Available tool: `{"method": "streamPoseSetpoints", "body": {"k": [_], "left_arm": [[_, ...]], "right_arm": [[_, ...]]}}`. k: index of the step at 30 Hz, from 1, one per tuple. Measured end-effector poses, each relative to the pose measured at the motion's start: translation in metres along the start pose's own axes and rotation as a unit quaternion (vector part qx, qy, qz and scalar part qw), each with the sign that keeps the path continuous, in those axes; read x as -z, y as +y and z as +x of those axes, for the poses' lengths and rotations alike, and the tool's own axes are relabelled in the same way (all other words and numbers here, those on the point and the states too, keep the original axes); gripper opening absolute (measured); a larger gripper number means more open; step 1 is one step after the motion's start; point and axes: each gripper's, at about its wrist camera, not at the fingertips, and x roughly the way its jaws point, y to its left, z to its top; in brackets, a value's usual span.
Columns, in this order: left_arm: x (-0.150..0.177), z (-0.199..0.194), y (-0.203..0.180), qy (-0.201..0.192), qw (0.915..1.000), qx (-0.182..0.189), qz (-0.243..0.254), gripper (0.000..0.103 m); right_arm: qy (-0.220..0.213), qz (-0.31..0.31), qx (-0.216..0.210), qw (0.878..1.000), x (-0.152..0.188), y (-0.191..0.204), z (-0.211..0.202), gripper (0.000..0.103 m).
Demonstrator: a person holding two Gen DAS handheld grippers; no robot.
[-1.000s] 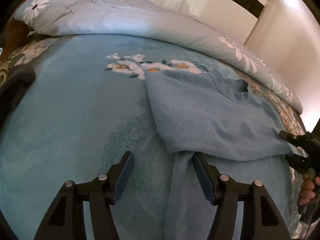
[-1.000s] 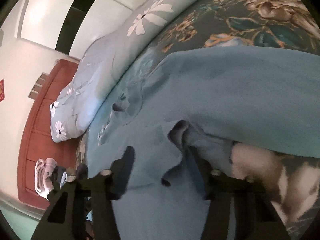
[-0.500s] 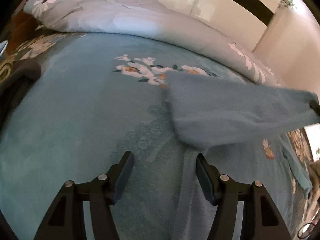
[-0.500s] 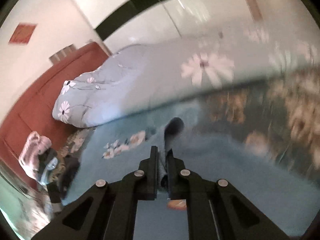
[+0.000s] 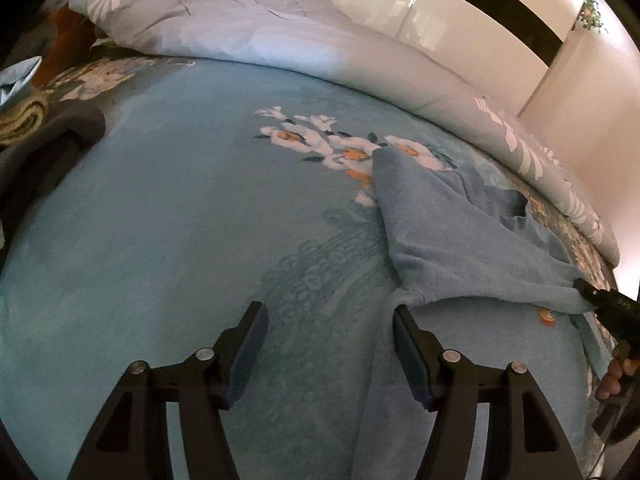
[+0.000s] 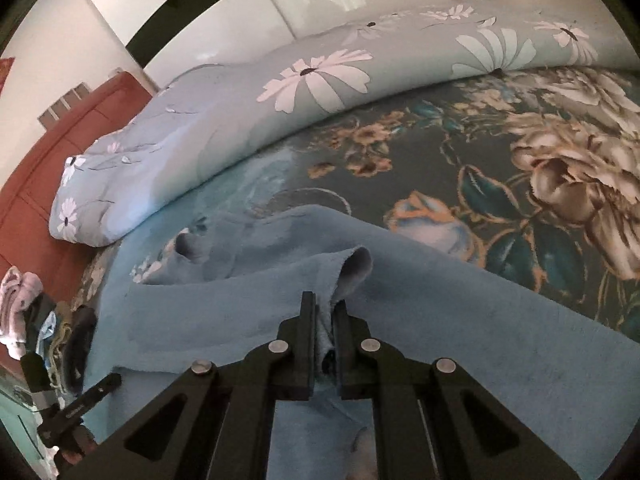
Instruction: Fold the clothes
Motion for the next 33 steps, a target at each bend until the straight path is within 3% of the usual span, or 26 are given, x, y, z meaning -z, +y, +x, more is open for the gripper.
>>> {"method": "streamPoseSetpoints", "body": {"k": [4,7,12,15,18,22,24,25,27,31,33], "left_arm": [[0.001,-0.005,0.013,-0.002,0.9997,-0.006,-0.025,0.067],[0.001,-0.01,0.022,-0.004,0.999,-0.01,-0.043,0.067],[0.003,-0.018,0.039,-0.006,0.997,-0.015,-0.075,0.066],[0.009,-0.031,0.049,-0.011,0.996,-0.027,-0.084,0.066],[0.019,-0.043,0.049,-0.021,0.9962,-0.023,-0.081,0.066],[0.031,-0.055,0.04,-0.029,0.9976,-0.015,-0.061,0.066],[0.036,-0.06,0.035,-0.027,0.9985,-0.01,-0.048,0.066],[0.038,-0.063,0.033,-0.026,0.9987,-0.008,-0.044,0.066],[0.043,-0.071,0.034,-0.026,0.9988,-0.006,-0.04,0.066],[0.046,-0.075,0.037,-0.027,0.9987,-0.008,-0.043,0.066],[0.046,-0.075,0.038,-0.023,0.9986,-0.003,-0.047,0.066]], "right_arm": [[0.015,0.001,0.016,1.0,0.001,-0.005,0.004,0.01],[0.001,0.0,0.023,1.0,0.002,-0.009,-0.013,0.022],[-0.05,0.008,0.026,0.998,0.022,-0.034,-0.082,0.028],[-0.083,0.048,0.054,0.994,0.048,-0.072,-0.133,0.03],[-0.122,0.142,0.074,0.98,0.084,-0.128,-0.185,0.03],[-0.151,0.231,0.103,0.956,0.119,-0.173,-0.223,0.03],[-0.168,0.274,0.099,0.942,0.134,-0.19,-0.234,0.036],[-0.172,0.295,0.098,0.935,0.139,-0.198,-0.238,0.046],[-0.179,0.33,0.098,0.922,0.149,-0.211,-0.242,0.046],[-0.151,0.337,0.081,0.926,0.148,-0.222,-0.223,0.047],[-0.158,0.331,0.088,0.926,0.145,-0.221,-0.217,0.047]]}}
